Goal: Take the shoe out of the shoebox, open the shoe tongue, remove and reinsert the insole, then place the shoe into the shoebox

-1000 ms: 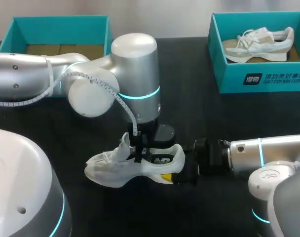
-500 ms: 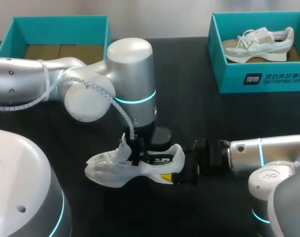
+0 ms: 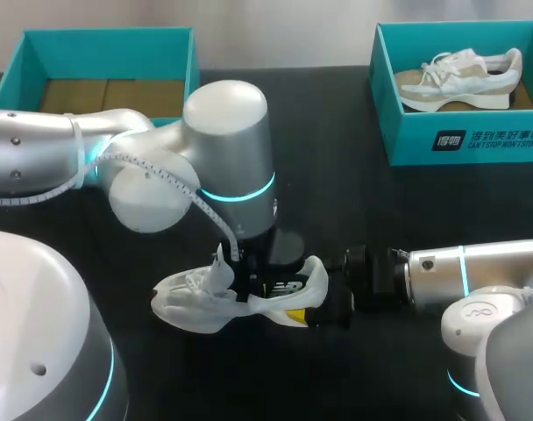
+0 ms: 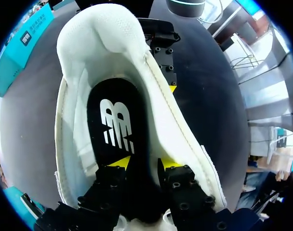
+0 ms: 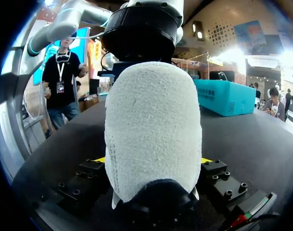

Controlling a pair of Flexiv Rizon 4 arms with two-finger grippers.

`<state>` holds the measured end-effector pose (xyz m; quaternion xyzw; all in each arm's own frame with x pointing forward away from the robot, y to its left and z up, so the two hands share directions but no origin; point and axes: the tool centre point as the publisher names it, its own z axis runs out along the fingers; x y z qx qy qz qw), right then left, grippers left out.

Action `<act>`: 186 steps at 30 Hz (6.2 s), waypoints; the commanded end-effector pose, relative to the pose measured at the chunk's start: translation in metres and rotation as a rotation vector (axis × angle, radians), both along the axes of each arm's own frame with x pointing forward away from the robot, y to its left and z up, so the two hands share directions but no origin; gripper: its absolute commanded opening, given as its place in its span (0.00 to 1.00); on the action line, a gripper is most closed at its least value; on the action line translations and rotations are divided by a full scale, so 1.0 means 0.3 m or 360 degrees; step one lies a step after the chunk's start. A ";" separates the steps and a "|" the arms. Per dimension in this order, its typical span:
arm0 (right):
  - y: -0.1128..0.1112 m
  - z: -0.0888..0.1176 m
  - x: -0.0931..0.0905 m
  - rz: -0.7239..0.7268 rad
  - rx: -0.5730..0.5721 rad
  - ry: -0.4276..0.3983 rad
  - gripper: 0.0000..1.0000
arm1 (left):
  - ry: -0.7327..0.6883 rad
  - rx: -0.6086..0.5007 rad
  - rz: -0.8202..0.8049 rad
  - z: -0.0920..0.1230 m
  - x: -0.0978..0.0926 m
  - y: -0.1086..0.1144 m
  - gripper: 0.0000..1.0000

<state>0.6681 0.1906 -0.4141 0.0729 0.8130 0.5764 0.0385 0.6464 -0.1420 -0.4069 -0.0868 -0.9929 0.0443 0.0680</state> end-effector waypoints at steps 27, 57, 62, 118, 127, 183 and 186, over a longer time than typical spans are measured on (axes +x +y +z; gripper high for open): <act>0.001 0.008 0.000 0.0001 -0.0009 0.0003 0.00 | -0.0272 0.0040 0.0175 -0.121 0.124 -0.024 0.00; 0.001 0.008 0.000 0.0001 -0.0009 0.0003 0.00 | 0.0310 -0.0585 0.0003 0.076 0.058 0.008 0.00; 0.001 0.008 0.000 0.0001 -0.0009 0.0003 0.00 | 0.0313 -0.0611 -0.0038 0.098 0.041 0.002 0.00; 0.001 0.008 0.000 0.0001 -0.0009 0.0003 0.00 | -0.0311 -0.0819 0.0187 0.300 0.024 -0.136 0.85; 0.001 0.008 0.000 0.0001 -0.0009 0.0003 0.00 | -0.0489 -0.0808 0.0231 0.278 0.011 -0.164 0.78; 0.001 0.008 0.000 0.0001 -0.0009 0.0003 0.00 | -0.0900 -0.0742 0.0459 0.209 0.058 -0.230 0.00; 0.001 0.008 0.000 0.0001 -0.0009 0.0003 0.00 | -0.0899 -0.0754 0.0474 0.223 0.068 -0.220 0.00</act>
